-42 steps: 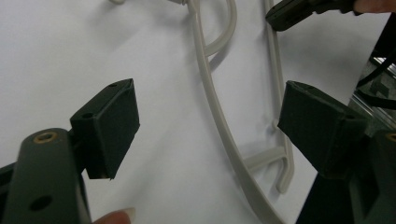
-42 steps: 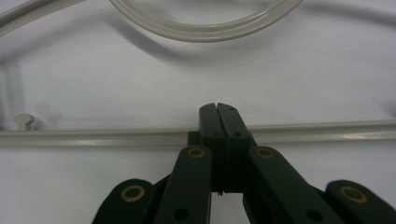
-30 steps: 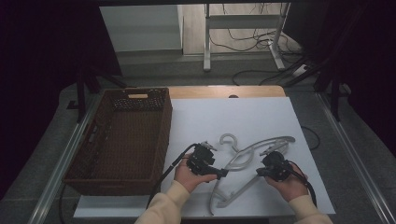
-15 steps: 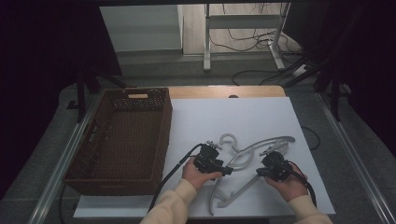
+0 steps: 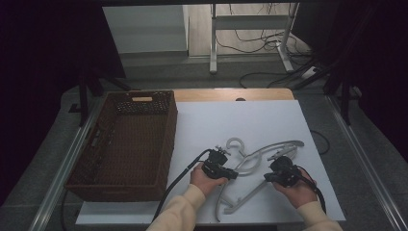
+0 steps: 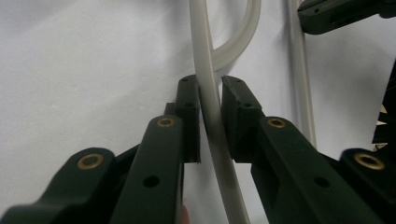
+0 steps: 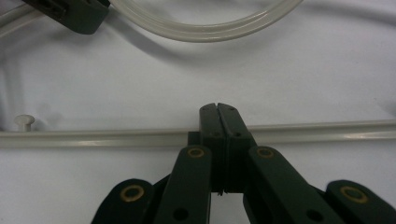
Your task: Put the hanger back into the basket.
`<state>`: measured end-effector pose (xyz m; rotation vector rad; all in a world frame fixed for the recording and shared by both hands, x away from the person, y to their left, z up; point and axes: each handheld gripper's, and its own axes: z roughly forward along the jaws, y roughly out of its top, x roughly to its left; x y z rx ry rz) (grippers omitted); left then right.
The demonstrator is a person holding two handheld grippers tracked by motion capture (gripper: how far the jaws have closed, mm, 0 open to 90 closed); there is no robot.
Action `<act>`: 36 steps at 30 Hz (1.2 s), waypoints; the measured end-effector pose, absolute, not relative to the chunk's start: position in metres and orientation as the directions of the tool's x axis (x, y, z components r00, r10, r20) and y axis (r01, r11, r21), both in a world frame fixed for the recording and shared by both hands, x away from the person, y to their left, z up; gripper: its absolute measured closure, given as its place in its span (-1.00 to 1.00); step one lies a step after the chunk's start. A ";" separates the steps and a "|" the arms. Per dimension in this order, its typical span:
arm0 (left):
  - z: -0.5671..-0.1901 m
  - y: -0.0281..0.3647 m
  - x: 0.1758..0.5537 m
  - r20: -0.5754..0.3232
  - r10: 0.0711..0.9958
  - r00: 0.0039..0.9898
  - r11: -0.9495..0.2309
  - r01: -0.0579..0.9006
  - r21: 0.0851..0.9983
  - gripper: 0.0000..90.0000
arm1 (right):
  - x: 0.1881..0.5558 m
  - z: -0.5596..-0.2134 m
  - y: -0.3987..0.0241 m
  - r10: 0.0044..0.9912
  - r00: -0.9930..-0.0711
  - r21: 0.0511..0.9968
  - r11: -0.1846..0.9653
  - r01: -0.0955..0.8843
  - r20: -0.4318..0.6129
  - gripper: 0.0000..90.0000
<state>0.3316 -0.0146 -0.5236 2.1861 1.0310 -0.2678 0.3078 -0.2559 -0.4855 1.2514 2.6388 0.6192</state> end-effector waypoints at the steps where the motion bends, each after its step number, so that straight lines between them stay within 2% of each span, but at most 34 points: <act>1: -0.524 -0.015 0.332 -0.447 0.605 0.659 -0.443 0.745 0.500 0.74 | 0.308 -0.485 -0.256 0.769 -0.638 0.432 0.564 0.704 0.036 0.99; 10: -0.521 -0.015 0.330 -0.460 0.626 0.629 -0.410 0.768 0.493 0.79 | 0.305 -0.482 -0.257 0.769 -0.639 0.455 0.558 0.694 0.030 0.98; 14: -0.520 -0.013 0.331 -0.472 0.641 0.605 -0.375 0.784 0.495 0.82 | 0.302 -0.480 -0.257 0.747 -0.664 0.478 0.574 0.665 0.027 0.84; 18: -0.516 -0.012 0.330 -0.447 0.649 0.615 -0.381 0.772 0.509 0.83 | 0.297 -0.475 -0.262 0.722 -0.688 0.525 0.560 0.641 0.070 0.64; 21: -0.514 -0.009 0.329 -0.433 0.658 0.616 -0.377 0.767 0.519 0.83 | 0.291 -0.462 -0.274 0.712 -0.690 0.609 0.493 0.621 0.127 0.48; 23: -0.511 -0.007 0.329 -0.425 0.662 0.618 -0.375 0.763 0.526 0.83 | 0.288 -0.452 -0.290 0.715 -0.675 0.679 0.406 0.611 0.180 0.39; 27: -0.505 -0.001 0.328 -0.407 0.663 0.629 -0.380 0.751 0.540 0.83 | 0.289 -0.449 -0.306 0.732 -0.643 0.717 0.323 0.618 0.224 0.30; 28: -0.503 0.000 0.327 -0.401 0.661 0.635 -0.381 0.744 0.549 0.83 | 0.291 -0.450 -0.316 0.754 -0.611 0.737 0.269 0.620 0.240 0.14; 33: -0.490 0.013 0.327 -0.419 0.651 0.634 -0.350 0.740 0.575 0.83 | 0.294 -0.455 -0.333 0.791 -0.552 0.758 0.183 0.626 0.265 -0.04; 36: -0.480 0.020 0.325 -0.412 0.656 0.633 -0.330 0.731 0.597 0.83 | 0.293 -0.454 -0.342 0.800 -0.536 0.782 0.144 0.607 0.268 -0.23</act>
